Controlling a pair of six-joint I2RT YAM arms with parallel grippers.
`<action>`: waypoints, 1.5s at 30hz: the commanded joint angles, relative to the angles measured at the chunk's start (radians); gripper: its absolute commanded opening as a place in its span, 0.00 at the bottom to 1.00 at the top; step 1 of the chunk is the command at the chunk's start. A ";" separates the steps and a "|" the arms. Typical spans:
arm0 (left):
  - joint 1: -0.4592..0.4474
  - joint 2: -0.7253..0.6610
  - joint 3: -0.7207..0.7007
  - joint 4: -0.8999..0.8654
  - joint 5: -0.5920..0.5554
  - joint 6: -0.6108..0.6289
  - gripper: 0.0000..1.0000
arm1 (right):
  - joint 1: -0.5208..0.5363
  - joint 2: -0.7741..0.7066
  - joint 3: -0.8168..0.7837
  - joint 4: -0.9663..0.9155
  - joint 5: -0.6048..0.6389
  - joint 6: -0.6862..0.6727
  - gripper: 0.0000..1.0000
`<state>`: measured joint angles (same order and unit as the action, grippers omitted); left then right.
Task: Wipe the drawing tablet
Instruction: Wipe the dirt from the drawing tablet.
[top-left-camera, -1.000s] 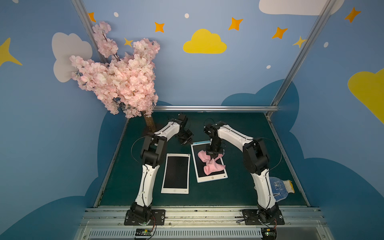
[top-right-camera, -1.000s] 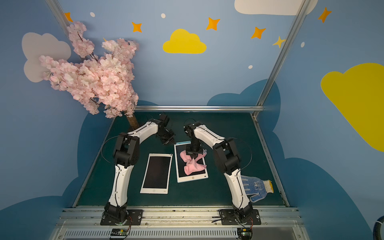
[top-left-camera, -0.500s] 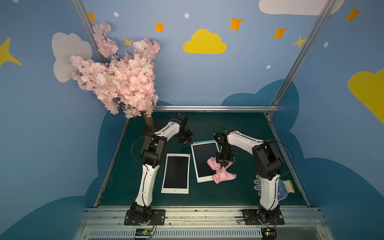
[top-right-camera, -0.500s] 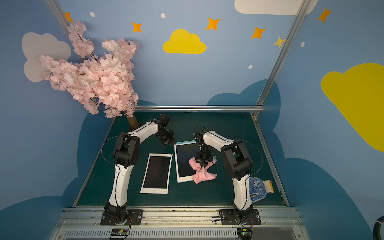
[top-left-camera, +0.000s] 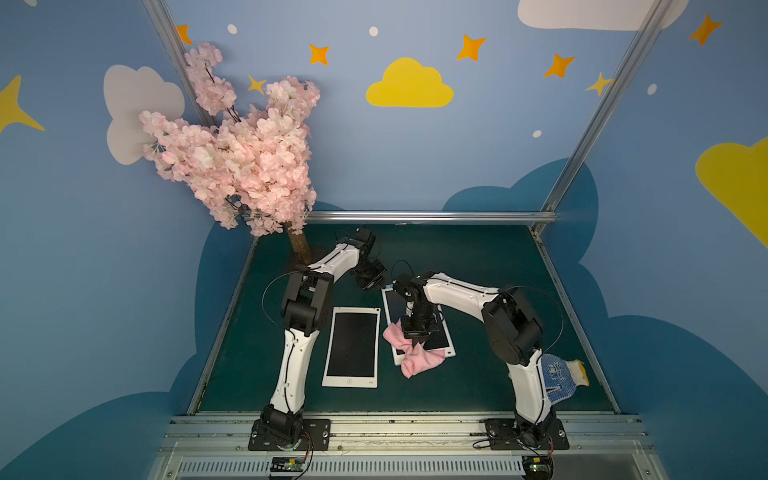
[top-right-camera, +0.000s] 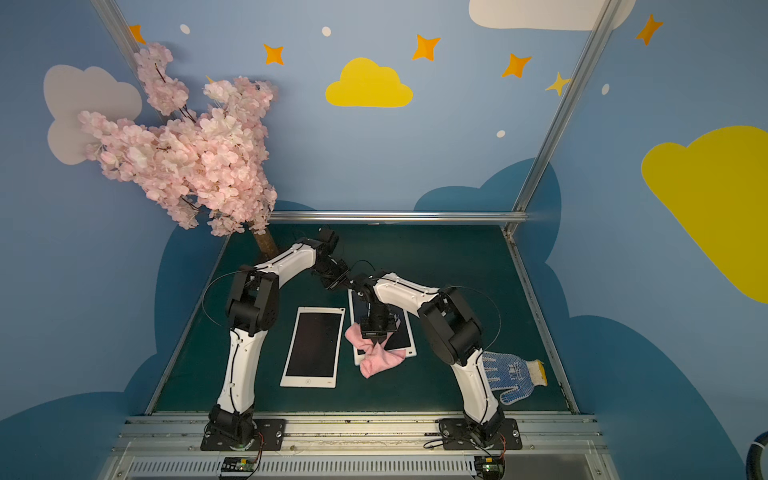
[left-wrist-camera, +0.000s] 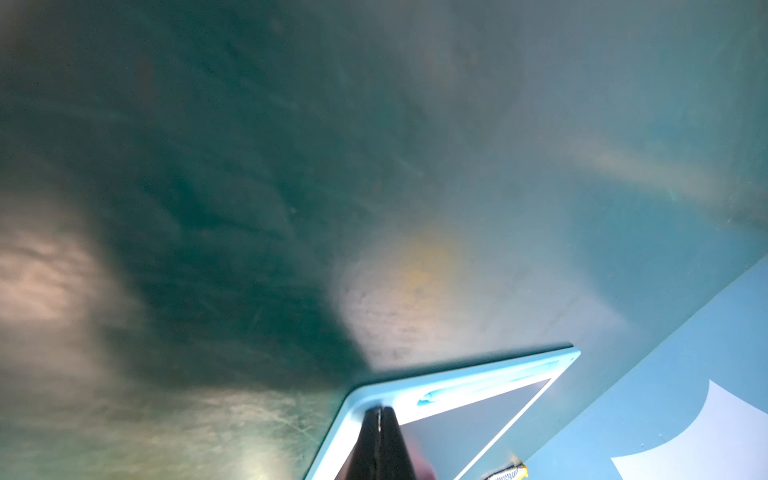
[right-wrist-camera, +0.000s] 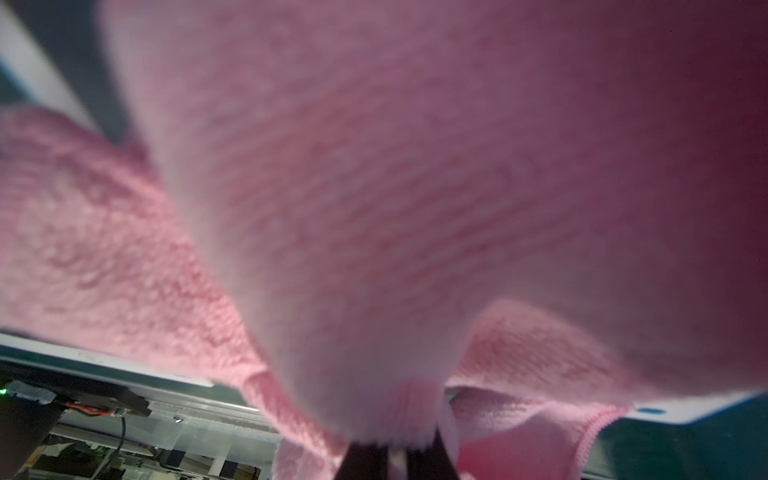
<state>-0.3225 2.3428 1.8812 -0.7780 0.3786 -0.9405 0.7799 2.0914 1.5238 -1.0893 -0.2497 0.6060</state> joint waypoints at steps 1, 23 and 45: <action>0.001 -0.020 -0.020 -0.024 -0.004 0.019 0.07 | -0.083 -0.078 -0.118 0.002 0.040 0.002 0.00; -0.008 -0.016 -0.021 -0.024 -0.001 0.023 0.07 | -0.259 -0.263 -0.345 0.028 0.092 -0.053 0.00; -0.013 -0.031 -0.047 -0.024 0.011 0.040 0.06 | 0.069 0.110 0.255 -0.088 -0.019 -0.002 0.00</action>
<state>-0.3286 2.3295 1.8538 -0.7643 0.3920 -0.9192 0.8875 2.1807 1.7164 -1.1103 -0.2588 0.5915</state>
